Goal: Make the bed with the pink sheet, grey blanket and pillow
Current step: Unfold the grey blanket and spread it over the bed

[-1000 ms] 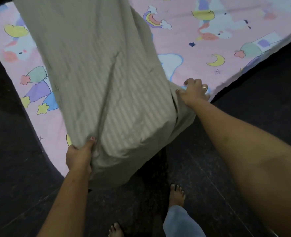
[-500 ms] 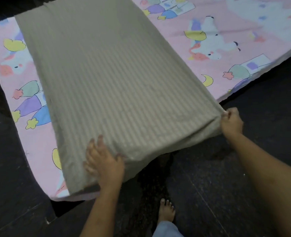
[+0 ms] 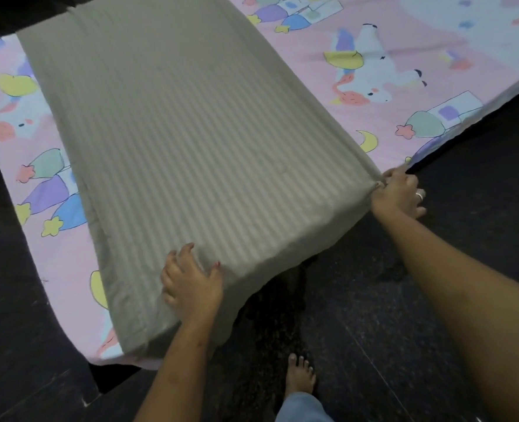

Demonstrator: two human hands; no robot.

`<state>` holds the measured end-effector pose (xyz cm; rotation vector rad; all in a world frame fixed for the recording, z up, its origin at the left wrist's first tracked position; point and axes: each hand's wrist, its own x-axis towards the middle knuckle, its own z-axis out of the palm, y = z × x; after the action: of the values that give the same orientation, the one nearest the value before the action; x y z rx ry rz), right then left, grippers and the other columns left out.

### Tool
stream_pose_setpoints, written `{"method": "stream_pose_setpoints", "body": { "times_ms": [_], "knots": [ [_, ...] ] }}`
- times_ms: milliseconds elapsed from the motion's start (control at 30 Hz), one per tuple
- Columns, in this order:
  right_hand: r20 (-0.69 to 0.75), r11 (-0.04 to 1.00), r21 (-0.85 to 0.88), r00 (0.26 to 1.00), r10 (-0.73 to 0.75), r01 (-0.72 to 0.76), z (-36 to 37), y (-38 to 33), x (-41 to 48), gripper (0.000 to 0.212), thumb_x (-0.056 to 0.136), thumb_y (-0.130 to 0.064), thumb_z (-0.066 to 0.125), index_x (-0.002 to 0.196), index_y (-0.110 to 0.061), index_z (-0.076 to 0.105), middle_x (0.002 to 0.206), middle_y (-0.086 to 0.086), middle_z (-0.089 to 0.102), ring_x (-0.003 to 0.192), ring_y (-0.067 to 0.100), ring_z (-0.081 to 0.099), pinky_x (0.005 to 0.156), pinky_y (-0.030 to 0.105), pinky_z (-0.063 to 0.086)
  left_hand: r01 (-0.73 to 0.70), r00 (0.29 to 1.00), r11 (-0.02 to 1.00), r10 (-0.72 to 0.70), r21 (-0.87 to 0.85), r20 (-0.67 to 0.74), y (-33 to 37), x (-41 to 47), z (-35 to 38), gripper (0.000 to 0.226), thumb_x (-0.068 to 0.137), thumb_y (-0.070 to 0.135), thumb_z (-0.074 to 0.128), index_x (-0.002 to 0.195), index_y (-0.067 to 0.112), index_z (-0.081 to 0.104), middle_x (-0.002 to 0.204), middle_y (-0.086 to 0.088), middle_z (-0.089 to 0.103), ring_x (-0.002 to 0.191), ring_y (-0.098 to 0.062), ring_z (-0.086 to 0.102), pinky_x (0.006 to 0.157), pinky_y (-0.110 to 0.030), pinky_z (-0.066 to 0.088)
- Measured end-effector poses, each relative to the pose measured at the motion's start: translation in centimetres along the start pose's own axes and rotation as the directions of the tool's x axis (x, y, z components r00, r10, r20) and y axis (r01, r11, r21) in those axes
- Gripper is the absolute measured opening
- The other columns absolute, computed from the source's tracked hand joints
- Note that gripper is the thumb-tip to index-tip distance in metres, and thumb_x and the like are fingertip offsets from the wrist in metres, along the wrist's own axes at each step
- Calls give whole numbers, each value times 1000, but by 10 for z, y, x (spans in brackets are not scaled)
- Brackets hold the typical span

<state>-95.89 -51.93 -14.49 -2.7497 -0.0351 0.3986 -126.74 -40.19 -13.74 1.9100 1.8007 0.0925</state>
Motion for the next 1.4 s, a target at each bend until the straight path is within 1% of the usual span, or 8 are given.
{"method": "stream_pose_setpoints", "body": {
  "times_ms": [167, 367, 467, 567, 767, 900, 1233, 1400],
  "knots": [
    [50, 927, -44, 928, -370, 372, 41, -42, -86, 47, 92, -25, 53, 137, -28, 39, 140, 5, 33, 131, 30, 28, 106, 48, 23, 260, 962, 957, -268, -127, -45, -61, 32, -37, 59, 87, 34, 59, 140, 20, 35, 150, -11, 25, 136, -34, 22, 109, -52, 22],
    [423, 658, -4, 597, -681, 753, 117, -119, -254, 55, 89, -43, 50, 140, -30, 34, 150, -2, 25, 138, 23, 22, 109, 43, 20, 198, 970, 936, -229, -290, -78, -115, 57, -67, 50, 90, 12, 55, 138, 8, 40, 144, -16, 36, 131, -35, 31, 109, -42, 24],
    [520, 559, -55, 502, -691, 827, 157, -152, -327, 62, 88, -52, 48, 142, -28, 29, 151, 1, 23, 139, 26, 19, 108, 51, 17, 260, 965, 818, -238, -514, 109, -144, 68, -83, 40, 90, 6, 49, 127, 20, 49, 127, -9, 52, 112, -30, 53, 96, -40, 46],
    [542, 630, -141, 591, -597, 764, 193, -182, -371, 60, 95, -47, 37, 150, -36, 13, 158, 5, 10, 144, 34, 7, 110, 60, 7, 422, 903, 522, -170, -741, 394, -174, 74, -118, 28, 95, 0, 42, 110, 22, 50, 95, -2, 59, 75, -16, 56, 60, -23, 50],
    [466, 621, -420, 744, -479, 662, 219, -257, -412, 68, 97, -12, 28, 148, -48, 0, 159, 7, 5, 137, 40, 27, 102, 50, 37, 575, 816, 415, -232, -705, 529, -293, 98, -226, 21, 96, 7, 47, 95, 25, 56, 98, 4, 60, 84, -15, 59, 68, -28, 45],
    [398, 664, -483, 818, -415, 572, 223, -305, -414, 59, 94, -12, 39, 149, -26, 20, 155, 10, 11, 121, 35, 46, 94, 41, 43, 566, 823, 417, -240, -711, 515, -333, 154, -281, 15, 96, 11, 48, 93, 22, 57, 97, 0, 62, 81, -17, 58, 65, -28, 43],
    [279, 702, -578, 909, -309, 416, 286, -399, -364, 47, 95, -18, 43, 141, -19, 33, 157, 9, 6, 136, 44, 25, 101, 46, 36, 596, 767, 480, -104, -643, 633, -293, 276, -281, 19, 95, 7, 47, 88, 22, 58, 88, 1, 65, 74, -15, 58, 66, -27, 43],
    [264, 642, -610, 883, -387, 464, 315, -465, -306, 45, 99, -16, 32, 144, -22, 35, 159, 6, 5, 140, 45, 17, 107, 51, 26, 580, 740, 567, -68, -584, 669, -244, 369, -271, 16, 94, 7, 47, 91, 20, 57, 88, 0, 65, 73, -15, 57, 68, -28, 42]
  ]
}}
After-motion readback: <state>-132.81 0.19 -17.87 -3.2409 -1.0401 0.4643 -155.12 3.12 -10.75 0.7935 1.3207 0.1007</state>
